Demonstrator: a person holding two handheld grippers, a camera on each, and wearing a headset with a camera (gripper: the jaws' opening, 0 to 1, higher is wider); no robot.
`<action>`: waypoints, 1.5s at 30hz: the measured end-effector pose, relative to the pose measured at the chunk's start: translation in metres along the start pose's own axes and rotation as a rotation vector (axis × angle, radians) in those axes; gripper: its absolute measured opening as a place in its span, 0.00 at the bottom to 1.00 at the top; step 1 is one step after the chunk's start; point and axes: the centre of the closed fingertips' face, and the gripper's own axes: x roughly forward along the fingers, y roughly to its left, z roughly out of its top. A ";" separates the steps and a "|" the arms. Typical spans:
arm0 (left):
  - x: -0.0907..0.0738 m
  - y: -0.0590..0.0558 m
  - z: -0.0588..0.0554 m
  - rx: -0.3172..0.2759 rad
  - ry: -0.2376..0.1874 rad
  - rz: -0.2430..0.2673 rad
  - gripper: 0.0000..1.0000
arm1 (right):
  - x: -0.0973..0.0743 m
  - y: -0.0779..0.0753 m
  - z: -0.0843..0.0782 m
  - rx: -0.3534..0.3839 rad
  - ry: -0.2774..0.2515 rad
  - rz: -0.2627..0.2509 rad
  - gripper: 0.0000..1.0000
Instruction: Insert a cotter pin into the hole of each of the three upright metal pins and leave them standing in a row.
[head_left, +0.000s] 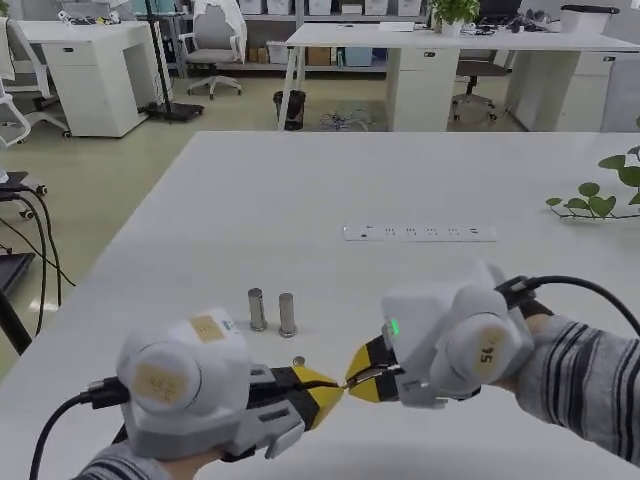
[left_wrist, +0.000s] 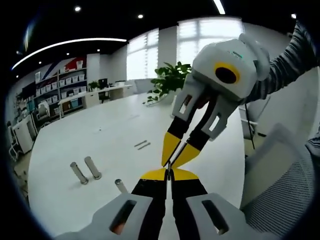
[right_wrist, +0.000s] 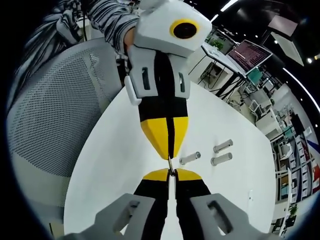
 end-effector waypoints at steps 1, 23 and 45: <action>0.000 0.000 -0.001 0.010 0.004 0.008 0.00 | 0.000 0.000 0.000 0.000 0.002 -0.001 0.00; -0.002 0.033 -0.012 0.013 0.004 0.189 0.22 | 0.007 -0.012 -0.022 0.124 0.089 -0.043 0.00; 0.012 0.083 -0.053 -0.183 0.046 0.404 0.27 | 0.044 -0.035 -0.047 0.369 0.159 -0.064 0.00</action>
